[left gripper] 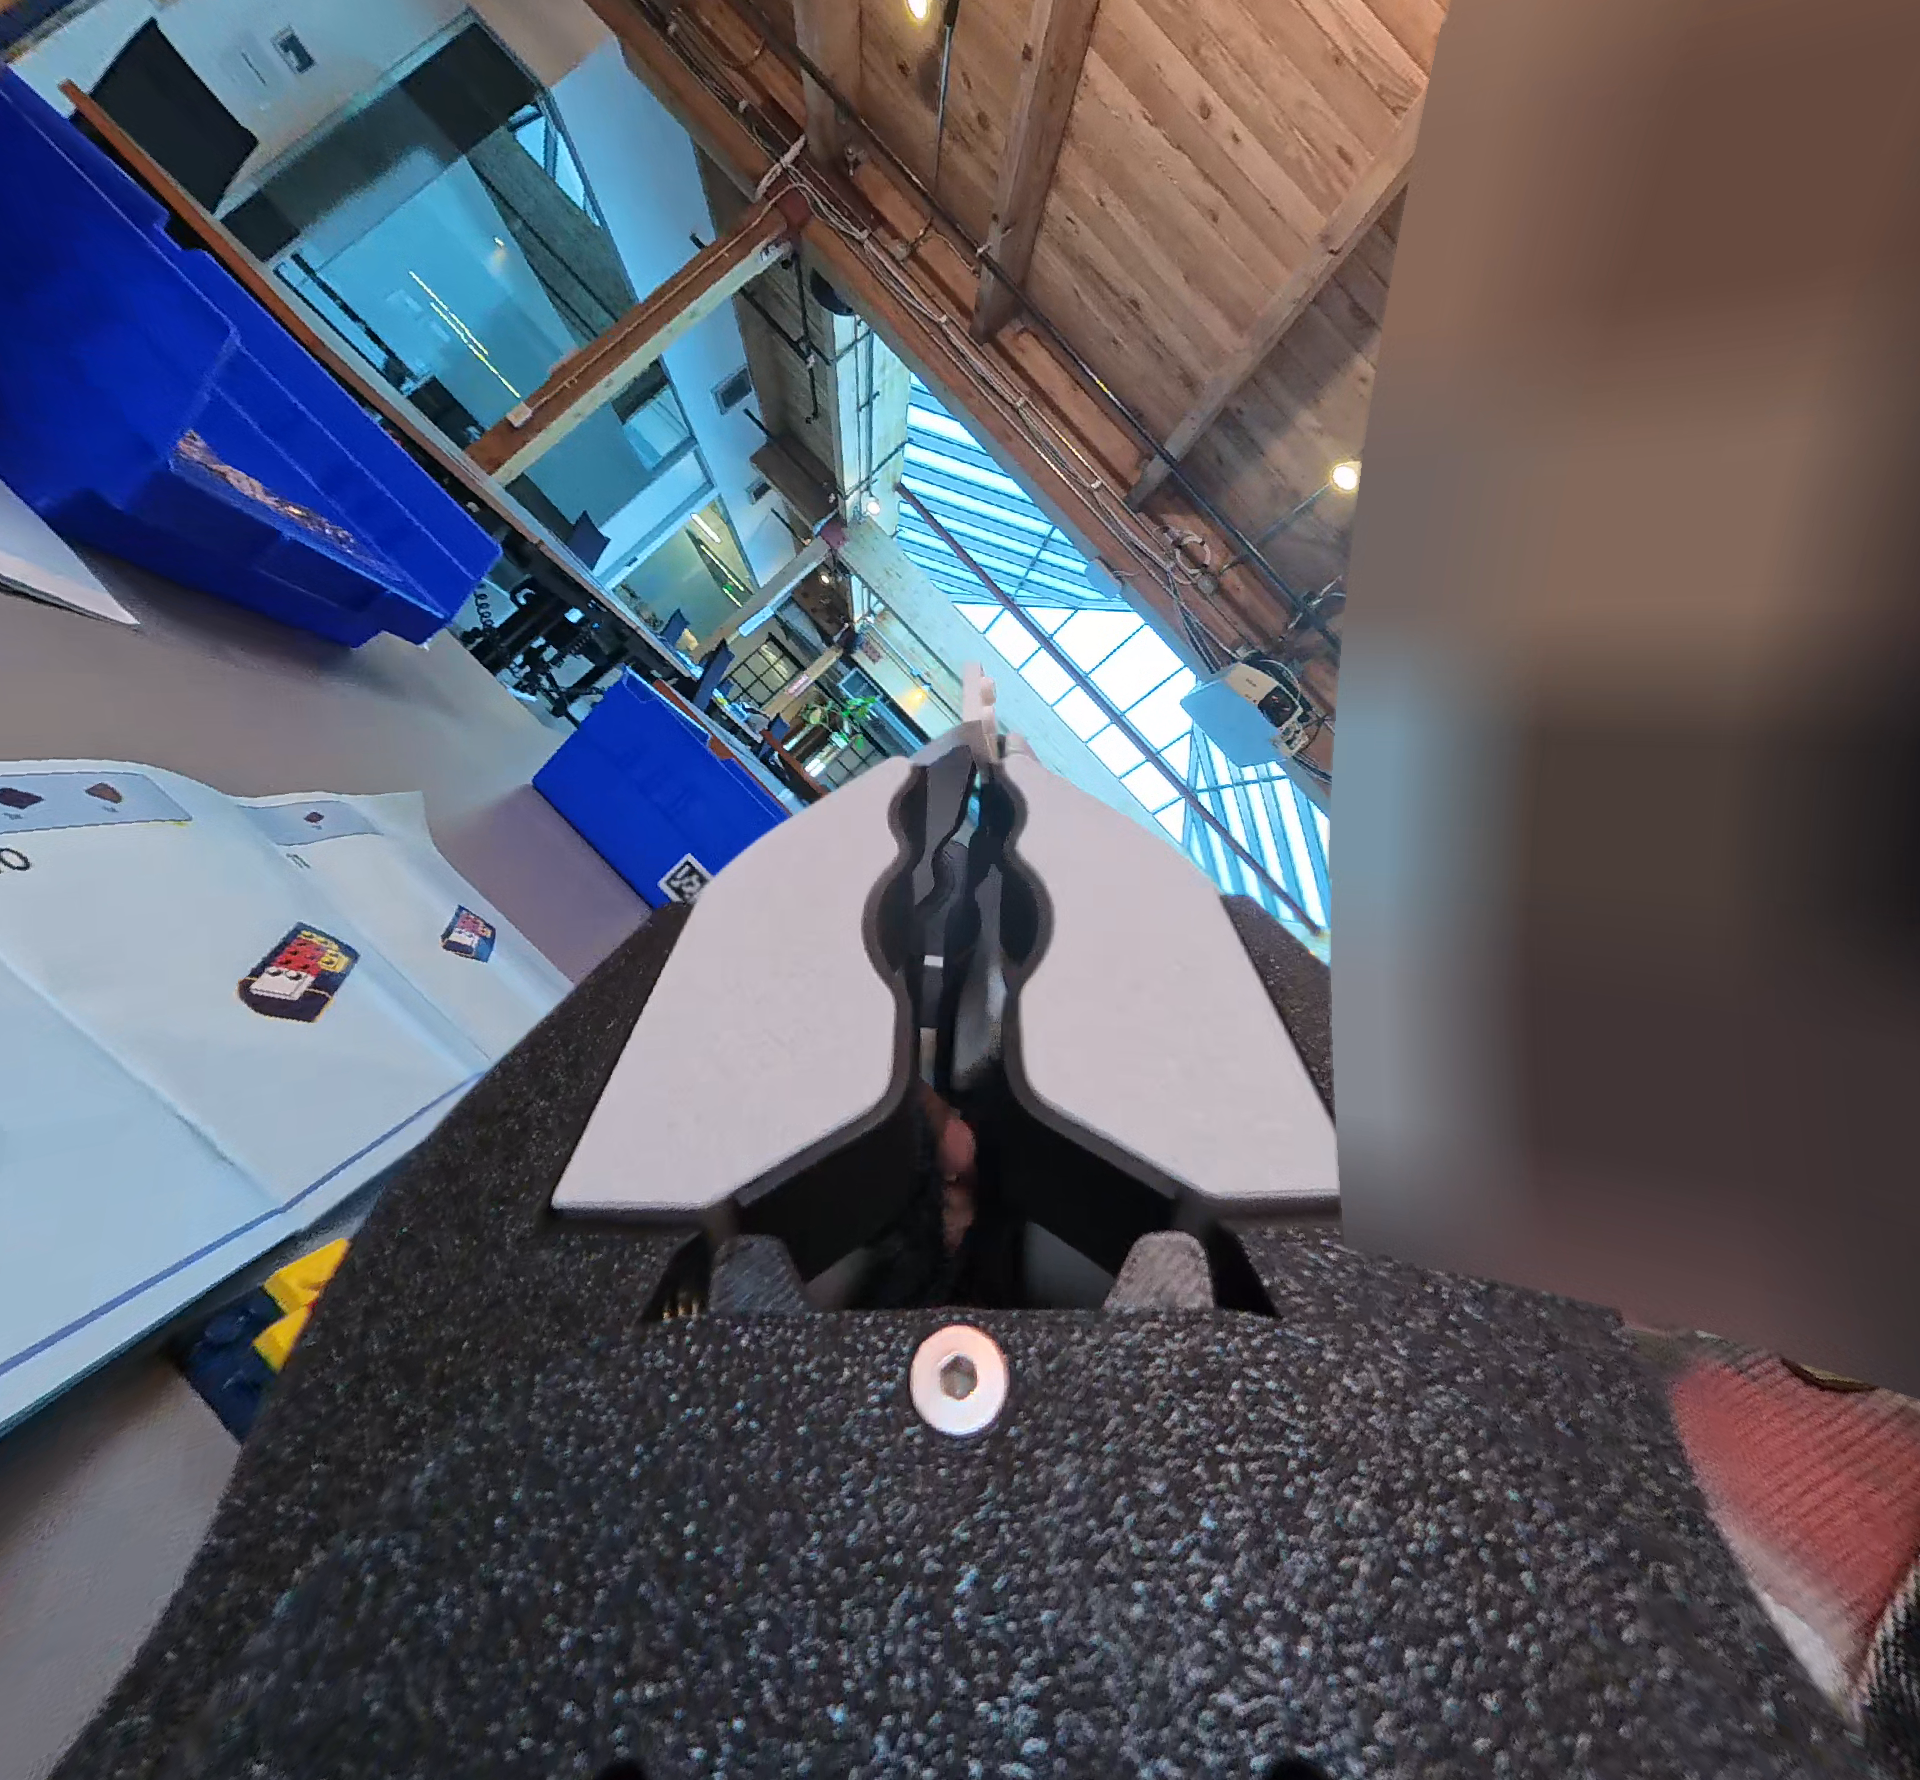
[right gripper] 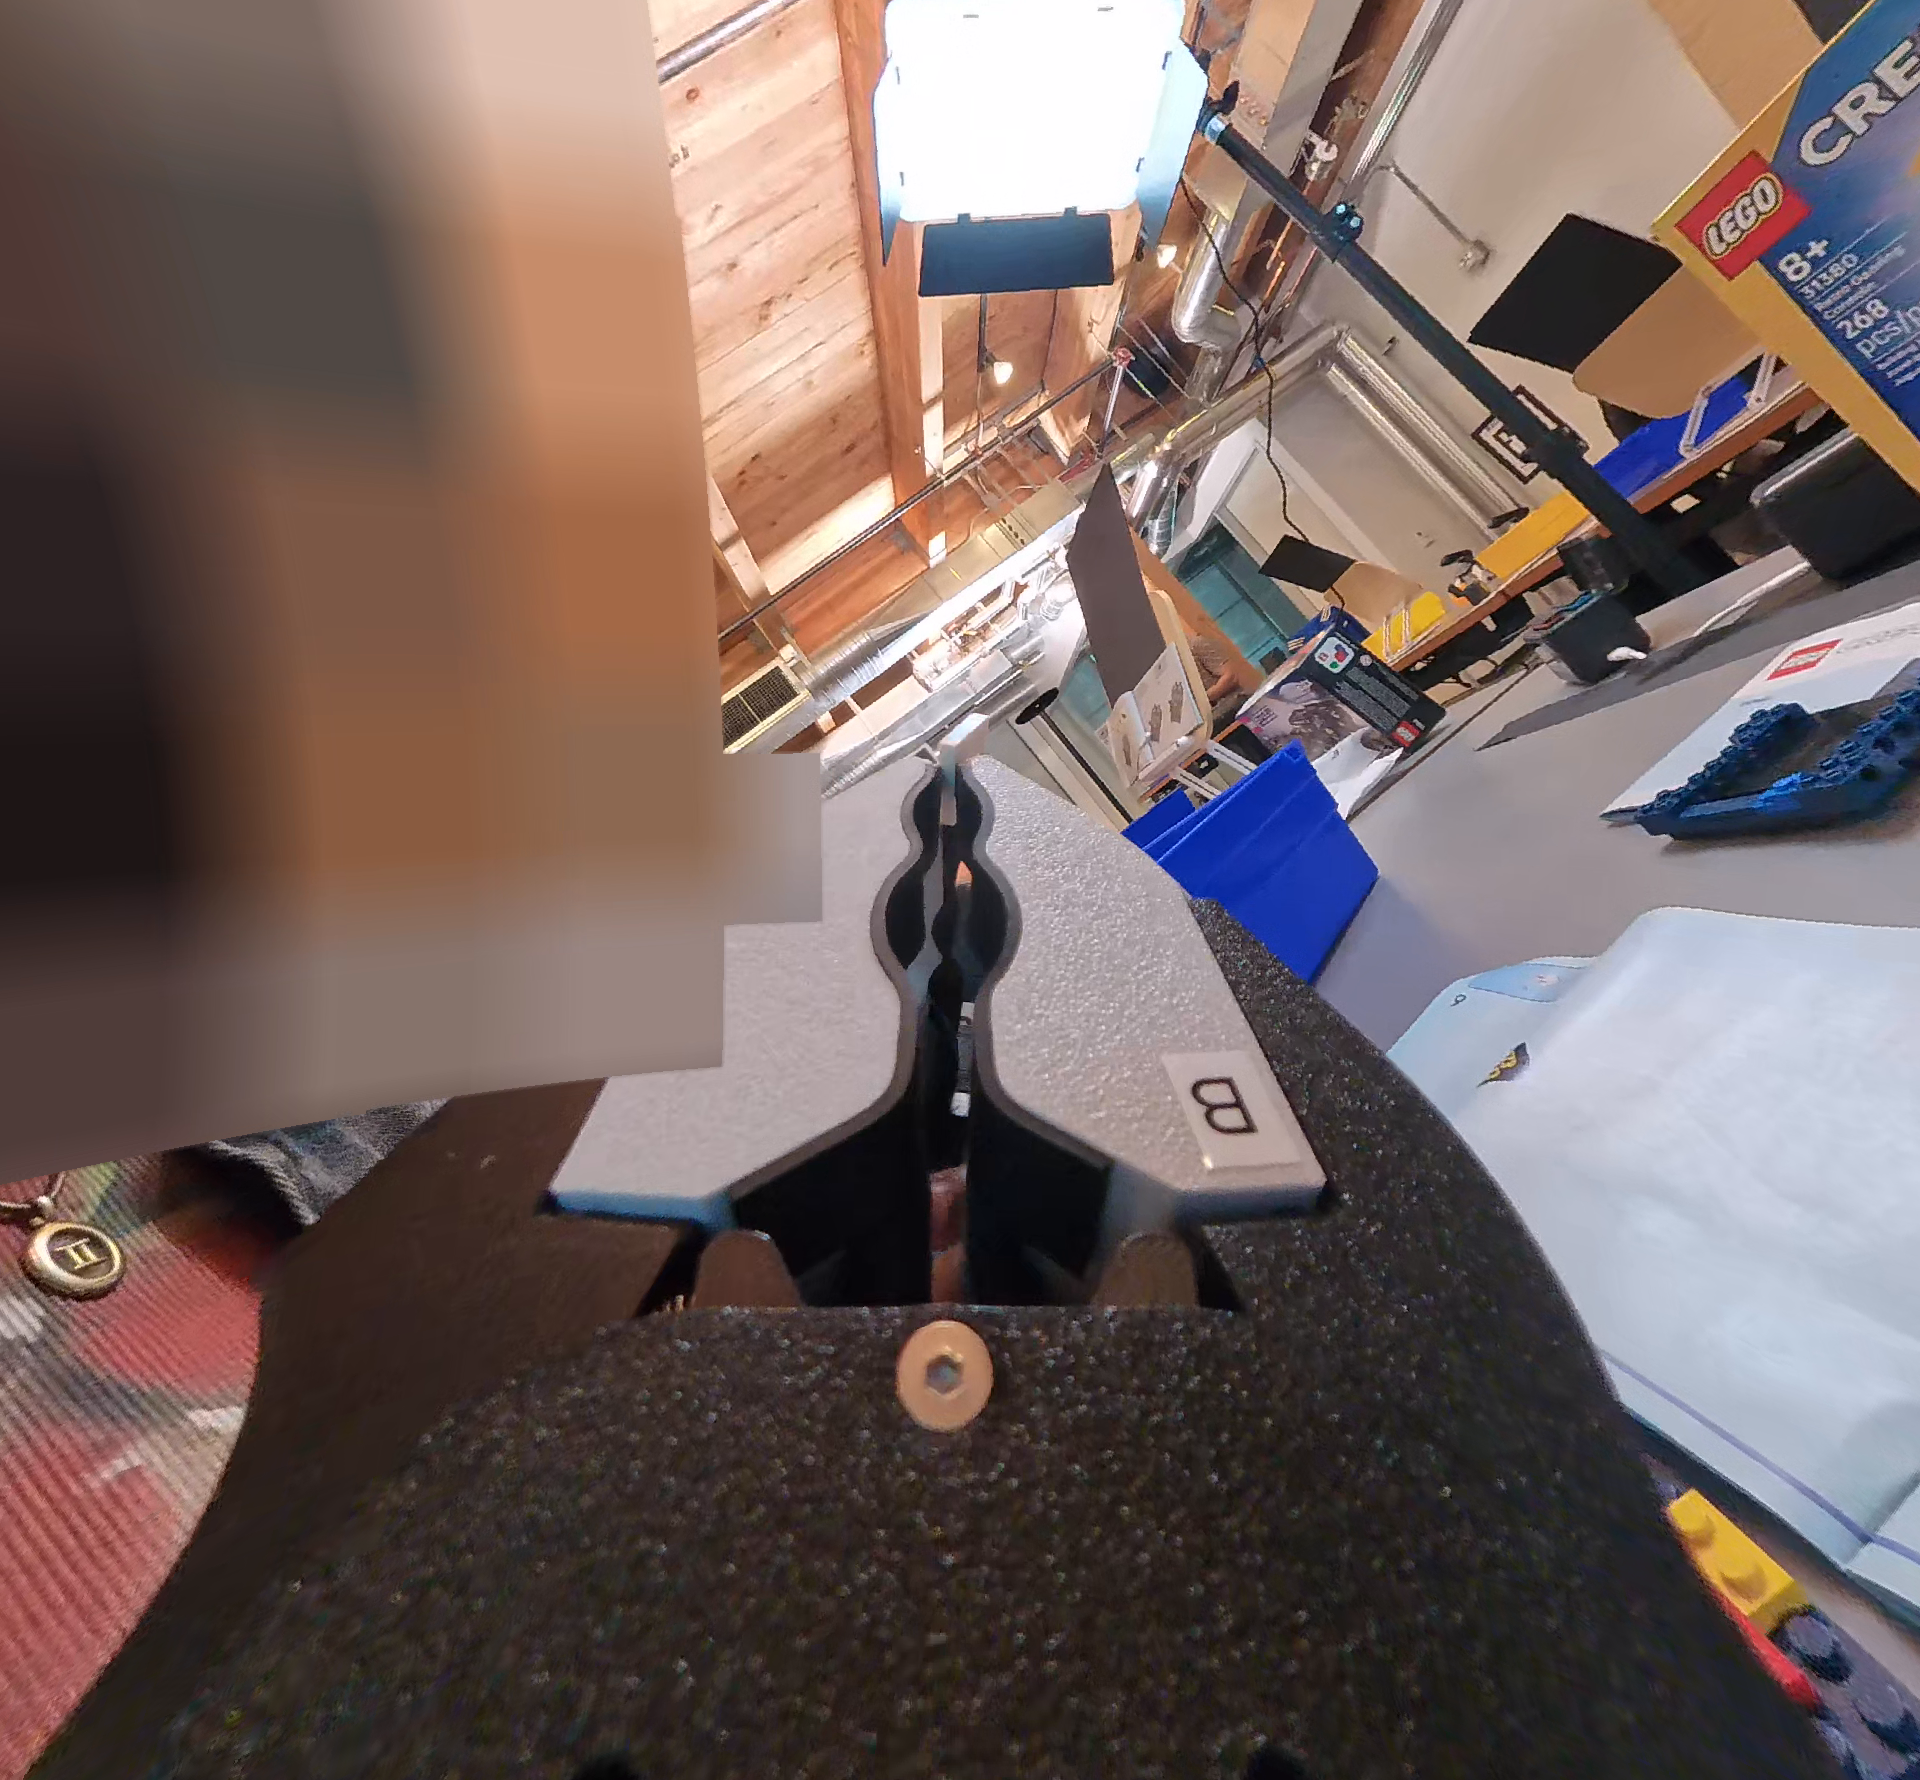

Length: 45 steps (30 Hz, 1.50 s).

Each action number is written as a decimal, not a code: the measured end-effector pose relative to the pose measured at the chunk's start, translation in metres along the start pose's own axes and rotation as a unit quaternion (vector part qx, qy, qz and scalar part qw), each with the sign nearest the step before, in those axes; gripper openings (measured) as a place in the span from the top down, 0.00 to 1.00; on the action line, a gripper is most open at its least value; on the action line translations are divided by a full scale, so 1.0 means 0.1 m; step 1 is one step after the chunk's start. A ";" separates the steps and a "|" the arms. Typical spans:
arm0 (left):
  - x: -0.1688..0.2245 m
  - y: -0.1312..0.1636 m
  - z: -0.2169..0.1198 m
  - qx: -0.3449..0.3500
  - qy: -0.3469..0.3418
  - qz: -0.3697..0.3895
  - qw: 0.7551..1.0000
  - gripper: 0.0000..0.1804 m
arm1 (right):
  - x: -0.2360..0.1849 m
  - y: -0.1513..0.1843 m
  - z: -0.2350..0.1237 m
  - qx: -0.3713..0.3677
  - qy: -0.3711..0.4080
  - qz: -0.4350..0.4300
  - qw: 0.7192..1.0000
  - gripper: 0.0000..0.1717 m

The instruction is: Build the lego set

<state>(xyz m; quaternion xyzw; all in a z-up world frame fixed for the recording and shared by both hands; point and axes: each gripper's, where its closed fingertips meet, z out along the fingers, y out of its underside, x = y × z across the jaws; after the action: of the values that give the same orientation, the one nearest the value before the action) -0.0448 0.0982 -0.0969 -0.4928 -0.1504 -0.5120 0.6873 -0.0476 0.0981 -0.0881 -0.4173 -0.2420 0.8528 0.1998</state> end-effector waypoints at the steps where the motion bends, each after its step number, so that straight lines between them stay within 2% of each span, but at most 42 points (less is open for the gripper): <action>1: 0.01 0.00 0.00 0.000 0.005 -0.005 1.000 0.93 | 0.00 0.00 0.00 0.000 -0.001 0.002 1.000 0.99; 5: 0.05 -0.02 0.01 0.008 0.026 -0.024 0.999 0.91 | 0.01 0.03 0.01 -0.003 0.000 0.007 1.000 0.99; 6: 0.06 -0.01 0.00 0.006 0.033 -0.022 0.999 0.97 | 0.00 0.04 0.01 -0.006 -0.002 0.007 1.000 0.99; 9: 0.08 0.00 -0.02 -0.015 0.034 0.002 0.999 0.99 | -0.02 0.07 0.01 -0.026 -0.002 0.000 1.000 0.99; 11: 0.10 0.01 -0.05 -0.052 0.035 -0.003 0.998 0.99 | -0.04 0.10 -0.01 -0.074 -0.003 -0.012 0.997 0.99; 12: 0.13 0.02 -0.08 -0.081 0.044 -0.016 0.996 0.99 | -0.06 0.12 -0.02 -0.112 -0.012 -0.027 0.993 0.95; 13: 0.16 0.05 -0.12 -0.123 0.053 -0.033 0.990 0.99 | -0.09 0.14 -0.04 -0.162 -0.027 -0.051 0.985 0.86; 14: 0.17 0.12 -0.18 -0.173 0.055 -0.047 0.982 0.99 | -0.13 0.19 -0.08 -0.226 -0.050 -0.084 0.969 0.80; 15: 0.18 0.20 -0.24 -0.225 0.052 -0.055 0.971 0.99 | -0.15 0.24 -0.15 -0.296 -0.072 -0.125 0.944 0.79; 17: 0.17 0.31 -0.34 -0.294 0.036 -0.068 0.953 0.99 | -0.15 0.30 -0.26 -0.408 -0.110 -0.230 0.877 0.79; 19: 0.19 0.44 -0.41 -0.354 0.033 -0.092 0.930 0.99 | -0.24 0.37 -0.32 -0.468 -0.179 -0.320 0.805 0.81; 22: 0.29 0.60 -0.49 -0.416 0.054 -0.132 0.898 0.99 | -0.30 0.51 -0.41 -0.538 -0.264 -0.374 0.708 0.82; 24: 0.33 0.68 -0.50 -0.443 0.063 -0.149 0.882 0.99 | -0.35 0.58 -0.45 -0.556 -0.320 -0.354 0.680 0.83; 26: 0.34 0.75 -0.51 -0.466 0.064 -0.152 0.869 0.99 | -0.41 0.63 -0.48 -0.566 -0.364 -0.316 0.669 0.84; 29: 0.35 0.78 -0.50 -0.479 0.067 -0.153 0.862 0.99 | -0.41 0.69 -0.58 -0.595 -0.395 -0.283 0.640 0.88; 35: 0.34 0.79 -0.52 -0.487 0.069 -0.153 0.857 0.98 | -0.40 0.71 -0.66 -0.587 -0.398 -0.302 0.637 0.88; 38: 0.35 0.79 -0.50 -0.483 0.076 -0.161 0.857 0.99 | -0.39 0.71 -0.67 -0.579 -0.396 -0.322 0.636 0.94; 41: 0.32 0.78 -0.49 -0.469 0.072 -0.162 0.865 0.99 | -0.35 0.70 -0.66 -0.567 -0.377 -0.328 0.655 0.96; 45: 0.21 0.72 -0.47 -0.433 0.053 -0.158 0.886 0.99 | -0.23 0.69 -0.63 -0.547 -0.319 -0.313 0.708 0.97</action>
<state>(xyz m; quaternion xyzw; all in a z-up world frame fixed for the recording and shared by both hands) 0.0115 0.0464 -0.1419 -0.6833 0.0478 -0.6533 0.3226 0.0068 0.0456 -0.1475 -0.0574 -0.8319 0.5422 0.1033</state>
